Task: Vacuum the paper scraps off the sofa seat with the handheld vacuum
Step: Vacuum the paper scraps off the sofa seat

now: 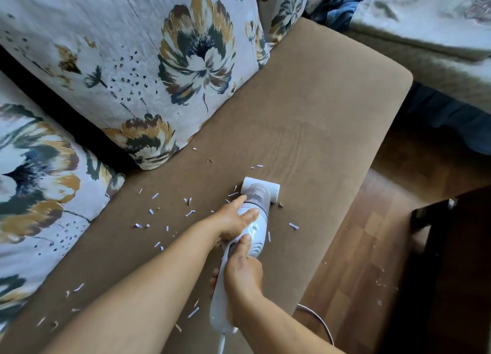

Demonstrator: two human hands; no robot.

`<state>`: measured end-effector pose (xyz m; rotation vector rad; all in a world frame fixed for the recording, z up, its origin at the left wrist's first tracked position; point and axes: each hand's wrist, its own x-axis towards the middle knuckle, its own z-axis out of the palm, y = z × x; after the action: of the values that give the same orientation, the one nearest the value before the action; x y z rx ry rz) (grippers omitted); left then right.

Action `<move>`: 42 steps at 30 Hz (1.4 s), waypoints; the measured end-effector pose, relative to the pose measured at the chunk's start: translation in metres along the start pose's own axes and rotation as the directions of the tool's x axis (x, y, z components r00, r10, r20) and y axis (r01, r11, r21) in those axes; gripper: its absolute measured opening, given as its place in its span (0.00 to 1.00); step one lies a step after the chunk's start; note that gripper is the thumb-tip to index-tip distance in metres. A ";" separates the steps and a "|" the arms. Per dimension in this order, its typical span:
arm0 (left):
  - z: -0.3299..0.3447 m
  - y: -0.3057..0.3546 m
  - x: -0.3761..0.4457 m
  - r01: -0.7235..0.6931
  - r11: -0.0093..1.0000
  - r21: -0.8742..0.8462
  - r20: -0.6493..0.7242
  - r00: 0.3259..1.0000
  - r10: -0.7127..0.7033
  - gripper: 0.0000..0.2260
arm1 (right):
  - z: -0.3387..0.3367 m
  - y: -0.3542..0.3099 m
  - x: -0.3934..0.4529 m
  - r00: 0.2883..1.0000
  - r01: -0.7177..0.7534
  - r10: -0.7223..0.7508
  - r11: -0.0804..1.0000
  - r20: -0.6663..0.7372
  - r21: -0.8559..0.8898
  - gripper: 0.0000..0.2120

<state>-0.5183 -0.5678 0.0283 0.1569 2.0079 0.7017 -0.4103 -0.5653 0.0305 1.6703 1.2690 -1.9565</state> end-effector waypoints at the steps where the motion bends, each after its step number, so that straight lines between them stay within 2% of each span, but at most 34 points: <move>1: -0.002 -0.006 -0.003 0.000 1.000 -0.001 -0.004 1.000 0.000 0.28 | 0.005 0.003 -0.003 1.000 -0.002 0.002 1.000 0.003 -0.007 0.35; 11: -0.013 -0.062 -0.037 -0.036 0.998 -0.050 -0.045 0.998 0.034 0.28 | 0.044 0.054 -0.018 0.994 0.067 -0.078 0.989 -0.079 -0.132 0.38; 18: -0.021 -0.093 -0.052 -0.030 0.994 -0.102 -0.076 0.997 0.023 0.30 | 0.072 0.078 -0.029 0.987 0.105 -0.124 0.980 -0.105 -0.166 0.52; 26: -0.033 -0.117 -0.063 -0.024 0.987 -0.157 -0.110 0.994 0.006 0.30 | 0.087 0.091 -0.043 0.994 0.072 -0.086 0.978 -0.067 -0.195 0.41; 31: -0.047 -0.126 -0.074 -0.064 0.986 -0.157 -0.188 0.981 0.034 0.30 | 0.089 0.090 -0.049 0.984 0.171 -0.176 0.955 0.002 -0.241 0.37; 36: -0.063 -0.098 -0.068 -0.127 0.959 -0.255 -0.255 0.965 0.060 0.29 | 0.088 0.057 -0.051 0.972 0.236 -0.228 0.943 0.061 -0.235 0.36; 42: -0.066 -0.052 -0.039 -0.113 0.939 -0.323 -0.290 0.957 0.015 0.29 | 0.070 0.005 -0.014 0.968 0.250 -0.238 0.937 0.078 -0.243 0.35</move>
<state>-0.5440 -0.6534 0.0542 -0.0875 2.1219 1.1544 -0.4486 -0.6253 0.0377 1.3916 1.6970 -1.8554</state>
